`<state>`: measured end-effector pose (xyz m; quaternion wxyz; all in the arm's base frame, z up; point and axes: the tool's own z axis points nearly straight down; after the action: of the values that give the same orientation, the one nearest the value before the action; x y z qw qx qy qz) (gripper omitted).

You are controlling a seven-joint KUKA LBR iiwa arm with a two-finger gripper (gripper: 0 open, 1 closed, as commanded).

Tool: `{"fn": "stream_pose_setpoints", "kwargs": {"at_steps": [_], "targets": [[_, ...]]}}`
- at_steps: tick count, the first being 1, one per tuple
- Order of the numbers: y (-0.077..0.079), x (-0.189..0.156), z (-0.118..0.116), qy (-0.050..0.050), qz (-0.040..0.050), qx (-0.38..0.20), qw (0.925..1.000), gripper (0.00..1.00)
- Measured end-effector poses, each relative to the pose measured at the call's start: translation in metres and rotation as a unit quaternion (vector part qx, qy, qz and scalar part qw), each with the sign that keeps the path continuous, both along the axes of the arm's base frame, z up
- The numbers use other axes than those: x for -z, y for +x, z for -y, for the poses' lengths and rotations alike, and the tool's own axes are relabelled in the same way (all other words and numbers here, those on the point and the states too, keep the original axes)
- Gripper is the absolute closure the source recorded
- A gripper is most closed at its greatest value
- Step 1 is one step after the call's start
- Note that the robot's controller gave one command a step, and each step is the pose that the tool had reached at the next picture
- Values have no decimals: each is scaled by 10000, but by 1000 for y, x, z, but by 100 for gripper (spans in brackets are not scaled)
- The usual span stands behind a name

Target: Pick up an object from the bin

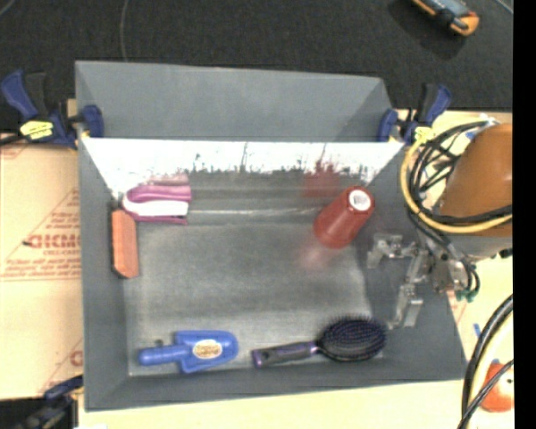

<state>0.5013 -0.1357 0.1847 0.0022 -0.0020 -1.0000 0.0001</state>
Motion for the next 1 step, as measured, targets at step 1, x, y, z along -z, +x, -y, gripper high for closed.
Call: {"fn": "stream_pose_setpoints", "kwargs": {"at_steps": [1], "targets": [[2,-4,-1,-7,39,-30,10000,0]]}}
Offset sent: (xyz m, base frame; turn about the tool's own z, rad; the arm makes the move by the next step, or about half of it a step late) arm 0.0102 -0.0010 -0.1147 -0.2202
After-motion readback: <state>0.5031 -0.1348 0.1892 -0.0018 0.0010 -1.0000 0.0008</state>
